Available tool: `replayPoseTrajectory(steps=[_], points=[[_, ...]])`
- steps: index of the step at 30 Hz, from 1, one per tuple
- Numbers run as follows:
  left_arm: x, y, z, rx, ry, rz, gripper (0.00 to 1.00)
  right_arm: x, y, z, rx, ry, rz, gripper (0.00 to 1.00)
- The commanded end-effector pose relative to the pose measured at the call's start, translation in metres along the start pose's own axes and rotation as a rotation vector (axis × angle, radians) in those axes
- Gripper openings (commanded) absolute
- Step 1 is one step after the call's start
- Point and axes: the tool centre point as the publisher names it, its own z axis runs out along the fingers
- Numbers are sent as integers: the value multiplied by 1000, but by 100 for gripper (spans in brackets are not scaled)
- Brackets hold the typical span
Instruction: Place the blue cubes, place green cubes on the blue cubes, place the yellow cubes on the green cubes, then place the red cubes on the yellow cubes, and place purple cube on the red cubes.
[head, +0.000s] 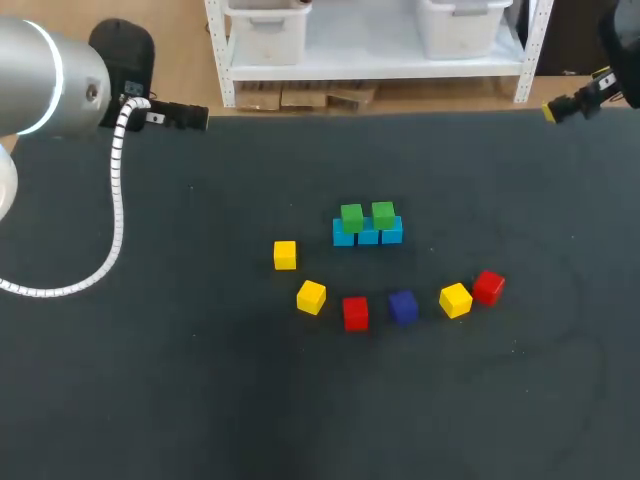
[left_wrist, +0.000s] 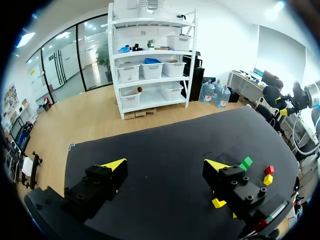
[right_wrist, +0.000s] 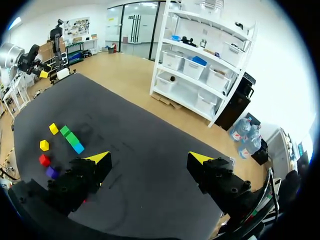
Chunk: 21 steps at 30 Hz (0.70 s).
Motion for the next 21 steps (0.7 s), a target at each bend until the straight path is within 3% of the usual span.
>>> replayPoseTrajectory(steps=[1,5,7,11,15,21], points=[[0,2,0,10,0,2,100,1,3,0,28,-4,1,100],[0,2,0,10,0,2,100,1,3,0,28,-4,1,100],[-6,-7,-7,49,8,31,100,1,3,0,28,-4,1,100],[-16,-39,-22,134,60,161,100,1,3,0,28,-4,1,100],[-20,-70,-34,166,106,302,100,1,3,0,28,-4,1,100],[4,-109,-34,216,223,452,100,1,3,0,28,-4,1,100]])
